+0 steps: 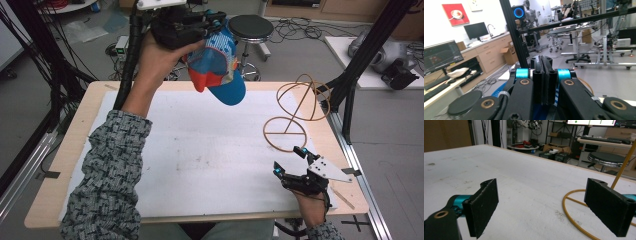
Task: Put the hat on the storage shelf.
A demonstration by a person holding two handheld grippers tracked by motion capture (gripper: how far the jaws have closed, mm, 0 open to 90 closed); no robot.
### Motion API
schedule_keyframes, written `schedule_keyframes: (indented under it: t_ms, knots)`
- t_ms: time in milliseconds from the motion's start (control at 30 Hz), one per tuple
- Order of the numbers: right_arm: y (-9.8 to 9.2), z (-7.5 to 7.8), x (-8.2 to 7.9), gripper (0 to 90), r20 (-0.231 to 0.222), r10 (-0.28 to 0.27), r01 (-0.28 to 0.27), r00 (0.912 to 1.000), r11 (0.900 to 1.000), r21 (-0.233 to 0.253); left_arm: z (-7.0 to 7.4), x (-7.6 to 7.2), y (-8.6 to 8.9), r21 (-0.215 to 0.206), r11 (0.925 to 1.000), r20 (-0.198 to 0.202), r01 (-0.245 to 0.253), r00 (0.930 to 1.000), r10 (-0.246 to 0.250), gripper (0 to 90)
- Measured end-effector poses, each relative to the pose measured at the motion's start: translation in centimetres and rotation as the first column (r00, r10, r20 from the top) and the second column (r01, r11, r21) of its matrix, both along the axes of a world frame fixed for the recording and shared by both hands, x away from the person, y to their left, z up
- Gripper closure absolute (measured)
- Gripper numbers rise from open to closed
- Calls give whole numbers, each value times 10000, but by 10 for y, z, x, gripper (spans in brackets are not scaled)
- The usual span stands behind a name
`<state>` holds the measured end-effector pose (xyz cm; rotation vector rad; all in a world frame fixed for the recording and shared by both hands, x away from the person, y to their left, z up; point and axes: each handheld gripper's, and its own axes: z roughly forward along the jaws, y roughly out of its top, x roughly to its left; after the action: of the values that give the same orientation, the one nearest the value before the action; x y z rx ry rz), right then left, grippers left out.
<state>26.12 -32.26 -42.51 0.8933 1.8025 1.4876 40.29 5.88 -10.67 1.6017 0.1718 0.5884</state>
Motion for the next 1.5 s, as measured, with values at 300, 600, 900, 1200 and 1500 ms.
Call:
schedule_keyframes:
  t_ms: [300,600,900,1200,1500]
  knots:
    - [-4,-1,-3,114,-30,-52,52,10000,10000,9,5,10,-39,214,9984,-109,517,9986,-515,880]
    - [-12,-1,-12,115,-100,-251,251,9996,9997,22,15,17,-71,-69,9936,-117,1130,9935,-1131,880]
    - [-18,-1,-20,115,-117,-431,431,9990,9991,38,18,22,-101,-332,9859,-187,1641,9862,-1647,880]
    - [-25,-1,-30,115,-120,-626,626,9980,9980,-25,14,27,-134,-236,9775,-296,2096,9772,-2103,880]
    - [-34,-1,-43,115,-151,-979,978,9951,9952,-92,15,29,-155,-331,9697,-323,2420,9695,-2431,880]
